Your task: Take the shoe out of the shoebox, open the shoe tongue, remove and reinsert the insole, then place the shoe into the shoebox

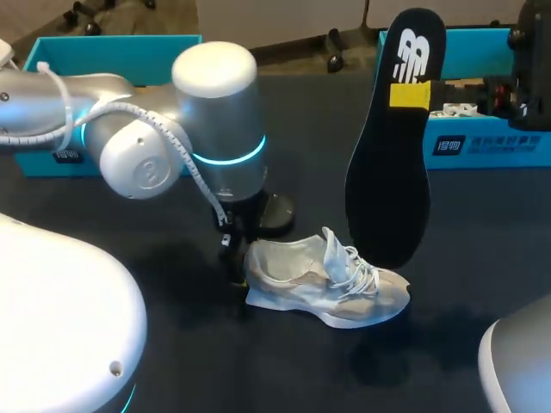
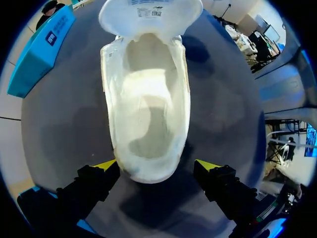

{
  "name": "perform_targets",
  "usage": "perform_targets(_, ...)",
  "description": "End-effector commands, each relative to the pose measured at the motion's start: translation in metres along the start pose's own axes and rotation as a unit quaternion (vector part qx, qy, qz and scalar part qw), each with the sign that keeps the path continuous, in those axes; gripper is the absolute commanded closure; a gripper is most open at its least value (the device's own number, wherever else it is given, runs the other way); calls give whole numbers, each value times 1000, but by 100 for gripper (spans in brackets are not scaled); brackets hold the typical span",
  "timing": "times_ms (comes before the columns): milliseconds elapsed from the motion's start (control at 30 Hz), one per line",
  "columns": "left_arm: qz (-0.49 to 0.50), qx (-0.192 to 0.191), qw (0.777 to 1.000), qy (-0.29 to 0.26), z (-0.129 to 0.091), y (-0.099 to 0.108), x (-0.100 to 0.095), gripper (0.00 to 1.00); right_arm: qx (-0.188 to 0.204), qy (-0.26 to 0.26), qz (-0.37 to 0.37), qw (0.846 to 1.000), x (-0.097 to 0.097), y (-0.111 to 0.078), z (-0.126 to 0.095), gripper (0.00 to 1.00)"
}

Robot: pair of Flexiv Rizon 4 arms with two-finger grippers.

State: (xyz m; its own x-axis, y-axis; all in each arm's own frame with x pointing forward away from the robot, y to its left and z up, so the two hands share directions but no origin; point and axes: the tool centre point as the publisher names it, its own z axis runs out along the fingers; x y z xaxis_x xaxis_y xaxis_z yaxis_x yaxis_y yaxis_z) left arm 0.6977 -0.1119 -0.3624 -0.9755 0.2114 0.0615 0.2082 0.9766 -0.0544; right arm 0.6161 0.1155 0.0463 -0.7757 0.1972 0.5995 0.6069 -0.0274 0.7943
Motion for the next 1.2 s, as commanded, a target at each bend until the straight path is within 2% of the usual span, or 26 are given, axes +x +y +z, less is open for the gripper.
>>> perform_targets(33,2,-16,1000,2,-17,-3,4,0,3,1,1,1000,-3,3,4,100)
perform_targets(233,9,-17,1000,-17,-38,-10,6,0,3,1,1,1000,-3,3,4,100)
perform_targets(433,18,-4,999,-28,-49,-24,-4,0,3,1,1,1000,-3,3,4,100)
perform_targets(700,33,15,999,-23,-42,-56,-31,0,3,1,1,1000,-3,3,4,100)
perform_targets(900,31,22,999,-29,-31,-73,-39,0,3,1,1,1000,-3,3,4,100)
perform_targets(1200,17,32,999,-32,-4,-83,-46,0,3,1,1,1000,-3,3,4,100)
